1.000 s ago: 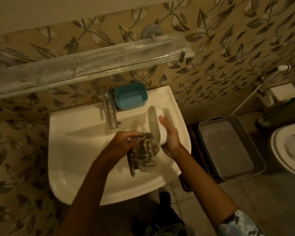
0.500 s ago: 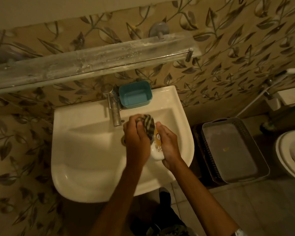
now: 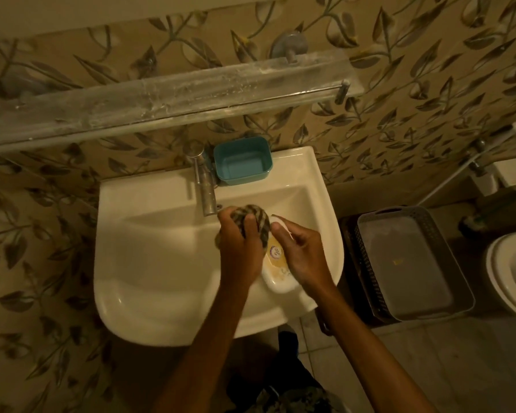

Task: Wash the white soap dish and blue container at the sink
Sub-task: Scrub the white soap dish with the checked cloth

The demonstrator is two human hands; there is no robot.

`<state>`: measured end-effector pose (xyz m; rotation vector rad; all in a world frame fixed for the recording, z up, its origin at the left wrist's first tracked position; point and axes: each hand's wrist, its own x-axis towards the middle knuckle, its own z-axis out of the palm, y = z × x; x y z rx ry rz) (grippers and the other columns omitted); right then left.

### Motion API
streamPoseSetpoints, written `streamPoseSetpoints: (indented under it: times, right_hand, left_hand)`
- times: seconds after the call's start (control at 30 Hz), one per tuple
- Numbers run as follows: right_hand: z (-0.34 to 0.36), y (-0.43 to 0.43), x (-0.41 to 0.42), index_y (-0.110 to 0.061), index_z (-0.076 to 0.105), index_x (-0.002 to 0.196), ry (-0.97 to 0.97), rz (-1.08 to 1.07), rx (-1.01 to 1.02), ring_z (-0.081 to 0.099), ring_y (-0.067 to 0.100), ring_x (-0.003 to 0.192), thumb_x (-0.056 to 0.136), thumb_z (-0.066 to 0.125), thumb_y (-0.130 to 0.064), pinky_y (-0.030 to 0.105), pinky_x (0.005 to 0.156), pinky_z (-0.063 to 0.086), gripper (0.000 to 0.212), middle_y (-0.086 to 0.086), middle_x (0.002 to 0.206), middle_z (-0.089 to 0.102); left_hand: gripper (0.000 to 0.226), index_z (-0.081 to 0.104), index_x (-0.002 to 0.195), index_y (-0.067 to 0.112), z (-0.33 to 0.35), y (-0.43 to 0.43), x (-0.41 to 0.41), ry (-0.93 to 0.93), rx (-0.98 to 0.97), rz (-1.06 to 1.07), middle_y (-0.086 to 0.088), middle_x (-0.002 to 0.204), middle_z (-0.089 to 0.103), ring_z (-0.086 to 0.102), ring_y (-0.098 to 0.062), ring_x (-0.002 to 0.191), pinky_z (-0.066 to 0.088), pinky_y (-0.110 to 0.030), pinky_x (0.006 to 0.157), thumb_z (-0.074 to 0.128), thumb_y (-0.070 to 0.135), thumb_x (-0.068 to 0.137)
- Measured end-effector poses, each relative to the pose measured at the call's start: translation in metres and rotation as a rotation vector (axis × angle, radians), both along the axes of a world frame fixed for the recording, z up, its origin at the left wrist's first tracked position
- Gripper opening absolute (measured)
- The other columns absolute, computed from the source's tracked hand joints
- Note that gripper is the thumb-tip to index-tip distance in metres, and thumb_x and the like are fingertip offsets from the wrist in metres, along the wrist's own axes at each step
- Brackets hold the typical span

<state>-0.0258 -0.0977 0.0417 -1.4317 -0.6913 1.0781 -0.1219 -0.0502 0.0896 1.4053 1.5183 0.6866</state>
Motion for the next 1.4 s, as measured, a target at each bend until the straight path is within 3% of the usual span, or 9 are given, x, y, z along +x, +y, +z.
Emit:
streamPoseSetpoints:
  times: [0.1, 0.2, 0.33, 0.57, 0.83, 0.97, 1.1, 1.3, 1.4]
  right_hand:
    - [0.005, 0.010, 0.019, -0.017, 0.062, 0.125, -0.171, 0.188, 0.003, 0.068, -0.001, 0.089, 0.085, 0.068, -0.028, 0.018, 0.081, 0.054, 0.042, 0.005, 0.108, 0.074]
    - [0.013, 0.025, 0.043, -0.033, 0.050, 0.133, -0.368, 0.237, -0.076, 0.059, -0.001, 0.057, 0.079, 0.072, -0.041, 0.012, 0.056, 0.046, 0.058, -0.007, 0.065, 0.068]
    - [0.009, 0.022, 0.031, -0.016, 0.059, 0.068, -0.435, 0.331, -0.026, 0.054, 0.010, 0.053, 0.089, 0.060, -0.036, 0.033, 0.057, 0.048, 0.029, -0.003, 0.055, 0.056]
    - [0.019, 0.039, 0.032, -0.018, 0.057, 0.057, -0.666, 0.330, 0.002, 0.062, 0.008, 0.057, 0.093, 0.053, -0.026, 0.030, 0.061, 0.051, 0.037, -0.001, 0.061, 0.065]
    - [0.016, 0.019, 0.005, -0.022, 0.068, 0.099, 0.452, -0.050, -0.146, 0.070, 0.028, 0.096, 0.088, 0.061, -0.037, 0.038, 0.079, 0.059, 0.020, 0.009, 0.100, 0.073]
    - [0.023, 0.022, -0.019, -0.031, 0.071, 0.099, 0.119, -0.344, -0.018, 0.067, 0.009, 0.097, 0.083, 0.069, -0.034, 0.032, 0.085, 0.057, 0.016, -0.009, 0.101, 0.073]
    - [0.027, 0.004, -0.025, -0.019, 0.074, 0.098, -0.065, 0.063, 0.080, 0.068, 0.006, 0.093, 0.089, 0.062, -0.028, 0.023, 0.083, 0.052, 0.017, -0.006, 0.095, 0.075]
    - [0.042, 0.027, 0.004, -0.011, 0.059, 0.086, -0.007, -0.303, -0.046, 0.064, 0.008, 0.070, 0.087, 0.065, -0.034, 0.028, 0.066, 0.052, 0.024, 0.000, 0.078, 0.066]
    - [0.040, 0.016, 0.002, -0.018, 0.054, 0.070, 0.007, -0.133, -0.022, 0.058, -0.001, 0.059, 0.089, 0.062, -0.037, 0.019, 0.059, 0.047, 0.027, -0.012, 0.062, 0.062]
  left_hand:
    - [0.042, 0.051, 0.119, 0.015, -0.006, 0.023, -0.016, -0.050, -0.226, -0.190, -0.012, 0.115, 0.064, 0.060, -0.030, 0.107, 0.047, -0.050, 0.098, 0.045, 0.048, 0.092]
    - [0.068, 0.045, 0.131, 0.019, -0.012, -0.005, -0.028, -0.215, -0.402, -0.176, -0.011, 0.124, 0.061, 0.060, -0.029, 0.111, 0.048, -0.053, 0.098, 0.049, 0.063, 0.079]
    - [0.054, 0.045, 0.130, 0.015, -0.019, -0.013, -0.034, -0.119, -0.351, -0.158, -0.014, 0.121, 0.062, 0.062, -0.030, 0.106, 0.051, -0.053, 0.093, 0.045, 0.052, 0.091]
    - [0.038, 0.064, 0.105, 0.020, -0.002, -0.001, -0.035, -0.206, -0.420, -0.311, -0.004, 0.097, 0.073, 0.069, -0.021, 0.091, 0.056, -0.039, 0.083, 0.068, 0.046, 0.077]
    - [0.040, 0.058, 0.116, 0.008, -0.002, -0.003, -0.037, -0.571, -0.366, 0.155, -0.010, 0.103, 0.069, 0.070, -0.025, 0.090, 0.059, -0.038, 0.071, 0.061, 0.030, 0.084]
    - [0.048, 0.043, 0.132, 0.016, -0.001, -0.036, -0.025, -0.268, -0.245, 0.069, -0.008, 0.121, 0.060, 0.061, -0.027, 0.108, 0.051, -0.051, 0.093, 0.042, 0.045, 0.093]
    - [0.039, 0.047, 0.117, 0.018, 0.008, -0.004, -0.030, 0.007, -0.111, -0.112, -0.007, 0.108, 0.061, 0.060, -0.025, 0.099, 0.046, -0.038, 0.087, 0.028, 0.046, 0.098]
    - [0.049, 0.035, 0.133, 0.021, 0.011, -0.041, -0.020, -0.023, -0.180, -0.172, 0.006, 0.111, 0.055, 0.056, -0.014, 0.098, 0.042, -0.027, 0.082, 0.034, 0.050, 0.094]
    - [0.048, 0.042, 0.128, 0.018, 0.012, -0.040, -0.023, -0.052, -0.204, -0.121, -0.003, 0.116, 0.060, 0.060, -0.019, 0.102, 0.049, -0.036, 0.087, 0.039, 0.049, 0.092]
